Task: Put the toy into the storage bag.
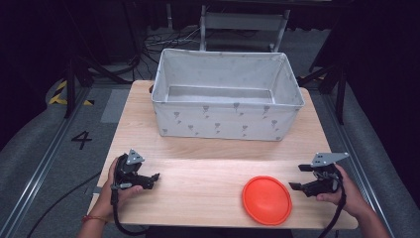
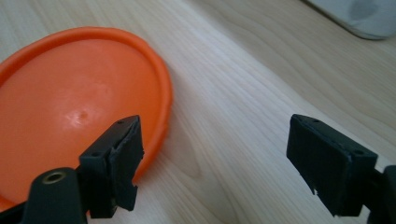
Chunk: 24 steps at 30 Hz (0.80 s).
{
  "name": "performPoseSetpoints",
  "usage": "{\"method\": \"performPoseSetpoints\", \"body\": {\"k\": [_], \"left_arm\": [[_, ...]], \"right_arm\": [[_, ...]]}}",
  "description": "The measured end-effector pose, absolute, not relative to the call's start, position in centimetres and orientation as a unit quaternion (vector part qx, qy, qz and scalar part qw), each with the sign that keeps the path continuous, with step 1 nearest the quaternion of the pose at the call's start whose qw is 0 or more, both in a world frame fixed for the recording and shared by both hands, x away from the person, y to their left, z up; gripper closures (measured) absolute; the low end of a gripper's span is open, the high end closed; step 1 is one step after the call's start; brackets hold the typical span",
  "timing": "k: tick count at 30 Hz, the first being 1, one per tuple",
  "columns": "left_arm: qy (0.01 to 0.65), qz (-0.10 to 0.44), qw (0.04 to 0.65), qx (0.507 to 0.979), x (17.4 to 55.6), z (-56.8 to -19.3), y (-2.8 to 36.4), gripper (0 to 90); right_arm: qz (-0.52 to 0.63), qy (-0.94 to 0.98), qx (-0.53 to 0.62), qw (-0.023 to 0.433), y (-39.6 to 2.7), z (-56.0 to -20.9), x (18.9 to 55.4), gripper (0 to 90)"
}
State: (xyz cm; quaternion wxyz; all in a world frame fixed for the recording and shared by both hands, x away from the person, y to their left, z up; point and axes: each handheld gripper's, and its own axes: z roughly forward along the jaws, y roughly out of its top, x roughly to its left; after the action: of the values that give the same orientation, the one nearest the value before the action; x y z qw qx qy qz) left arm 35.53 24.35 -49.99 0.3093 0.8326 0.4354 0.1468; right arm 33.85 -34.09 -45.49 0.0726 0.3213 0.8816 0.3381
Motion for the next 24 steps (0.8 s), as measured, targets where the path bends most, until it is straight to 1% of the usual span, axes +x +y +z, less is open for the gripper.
{"method": "performPoseSetpoints", "body": {"k": [3, 7, 14, 15, 19, 22, 24], "left_arm": [[0.435, 0.147, 0.309, 0.833, 35.5, -50.0, 24.4, 0.3], [0.436, 0.147, 0.309, 0.833, 35.5, -50.0, 24.4, 0.3], [0.435, 0.147, 0.309, 0.833, 35.5, -50.0, 24.4, 0.3], [0.435, 0.147, 0.31, 0.833, 35.5, -50.0, 24.4, 0.3], [0.435, 0.147, 0.31, 0.832, 35.5, -50.0, 24.4, 0.3], [0.435, 0.147, 0.31, 0.833, 35.5, -50.0, 24.4, 0.3], [0.436, 0.147, 0.31, 0.832, 35.5, -50.0, 24.3, 0.3]], "right_arm": [[0.337, 0.892, 0.297, 0.057, -32.4, -45.7, 34.0, 21.1], [0.323, 0.904, 0.278, 0.033, -30.5, -46.5, 34.5, 19.3], [0.313, 0.906, 0.284, 0.005, -29.0, -48.3, 35.0, 17.2], [0.31, 0.908, 0.282, 0.009, -28.8, -48.5, 34.9, 15.1], [0.307, 0.913, 0.267, 0.011, -28.4, -48.6, 34.7, 15.2], [0.302, 0.919, 0.253, 0.021, -27.9, -48.6, 34.2, 15.7], [0.295, 0.922, 0.248, 0.032, -27.4, -48.5, 33.8, 20.6]]}}
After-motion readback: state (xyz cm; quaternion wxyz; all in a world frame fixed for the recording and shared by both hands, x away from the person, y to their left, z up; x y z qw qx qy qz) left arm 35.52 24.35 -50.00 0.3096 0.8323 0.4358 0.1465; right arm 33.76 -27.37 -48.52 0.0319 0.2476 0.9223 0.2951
